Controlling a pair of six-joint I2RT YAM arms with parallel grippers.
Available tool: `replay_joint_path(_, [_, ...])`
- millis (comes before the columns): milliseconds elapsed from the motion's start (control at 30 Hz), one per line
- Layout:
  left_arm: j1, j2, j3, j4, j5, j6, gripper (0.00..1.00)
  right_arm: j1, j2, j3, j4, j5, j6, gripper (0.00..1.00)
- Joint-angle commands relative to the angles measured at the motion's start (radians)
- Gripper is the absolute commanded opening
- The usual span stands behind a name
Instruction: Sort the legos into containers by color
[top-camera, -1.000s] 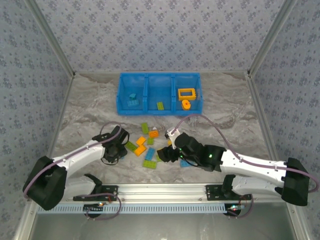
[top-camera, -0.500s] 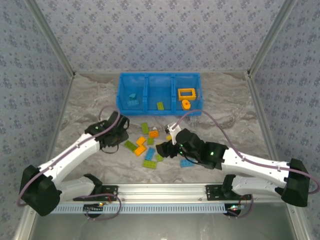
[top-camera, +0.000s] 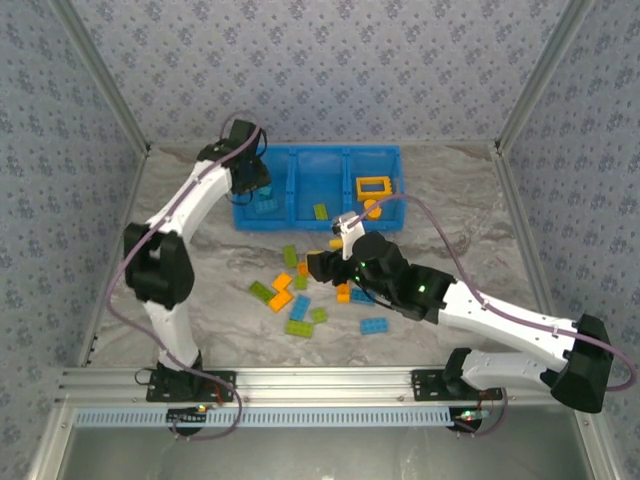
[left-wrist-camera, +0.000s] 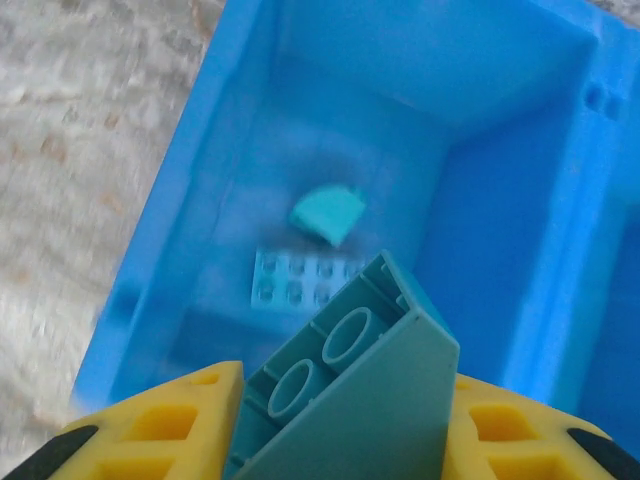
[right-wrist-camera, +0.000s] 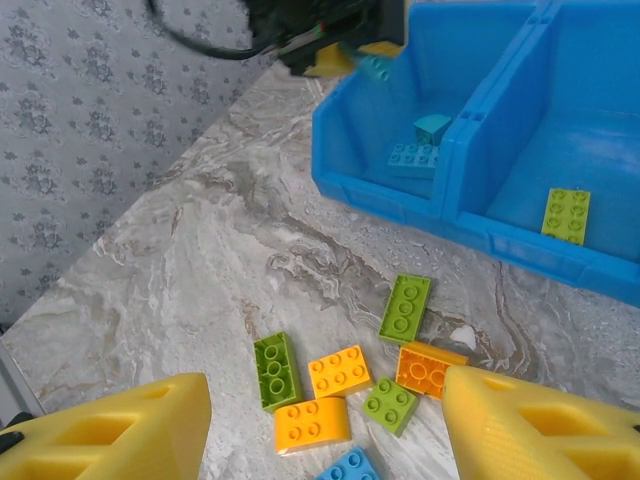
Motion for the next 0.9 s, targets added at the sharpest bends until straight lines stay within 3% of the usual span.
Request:
replay_joint_path(0, [0.027,0.134,0.198,-0.093,0.029,0.094,0.3,-0.018,-0.008,0.01,0.033,0.0,0.03,0.64])
replay_joint_path(200, [0.031,0.332,0.427,-0.154,0.01,0.125,0.3,-0.06,-0.018,-0.011,0.099,-0.021,0.058,0.65])
replay_joint_path(667, [0.017,0.47,0.431,-0.02,-0.017,0.149,0.31,-0.086,-0.054,-0.059,0.089,-0.039,0.093,0.65])
replay_joint_path(867, [0.016,0.493,0.439,-0.018,-0.029,0.132,0.38,-0.087,-0.071,-0.08,0.077,-0.04,0.098,0.65])
